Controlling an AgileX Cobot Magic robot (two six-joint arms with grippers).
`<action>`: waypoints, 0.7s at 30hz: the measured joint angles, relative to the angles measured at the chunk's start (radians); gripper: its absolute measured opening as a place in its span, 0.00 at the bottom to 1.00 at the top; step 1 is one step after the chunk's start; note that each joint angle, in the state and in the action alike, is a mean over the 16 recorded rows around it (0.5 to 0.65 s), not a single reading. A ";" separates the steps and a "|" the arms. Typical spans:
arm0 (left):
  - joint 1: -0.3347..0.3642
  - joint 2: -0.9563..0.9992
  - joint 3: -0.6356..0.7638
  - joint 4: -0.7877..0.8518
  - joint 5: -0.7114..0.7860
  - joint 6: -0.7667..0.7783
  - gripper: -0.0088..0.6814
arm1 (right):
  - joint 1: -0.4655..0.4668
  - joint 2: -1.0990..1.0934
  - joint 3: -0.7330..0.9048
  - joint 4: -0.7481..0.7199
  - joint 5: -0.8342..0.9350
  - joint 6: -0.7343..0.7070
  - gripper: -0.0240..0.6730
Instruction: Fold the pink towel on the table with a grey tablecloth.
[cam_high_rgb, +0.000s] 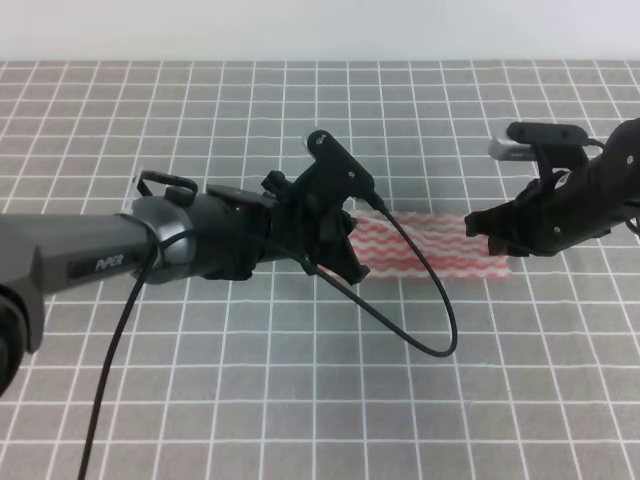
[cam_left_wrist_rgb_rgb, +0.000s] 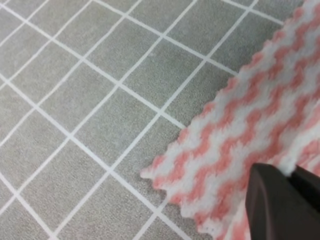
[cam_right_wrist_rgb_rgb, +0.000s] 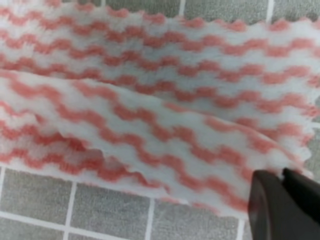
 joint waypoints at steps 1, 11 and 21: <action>0.000 0.002 0.000 0.000 0.001 0.000 0.01 | 0.000 0.002 0.000 0.002 -0.001 0.000 0.01; 0.000 0.018 -0.001 0.003 0.007 0.002 0.04 | 0.000 0.007 0.000 0.009 -0.016 -0.001 0.01; 0.002 0.027 -0.007 0.008 0.002 0.004 0.25 | 0.000 0.009 0.000 0.009 -0.033 -0.002 0.01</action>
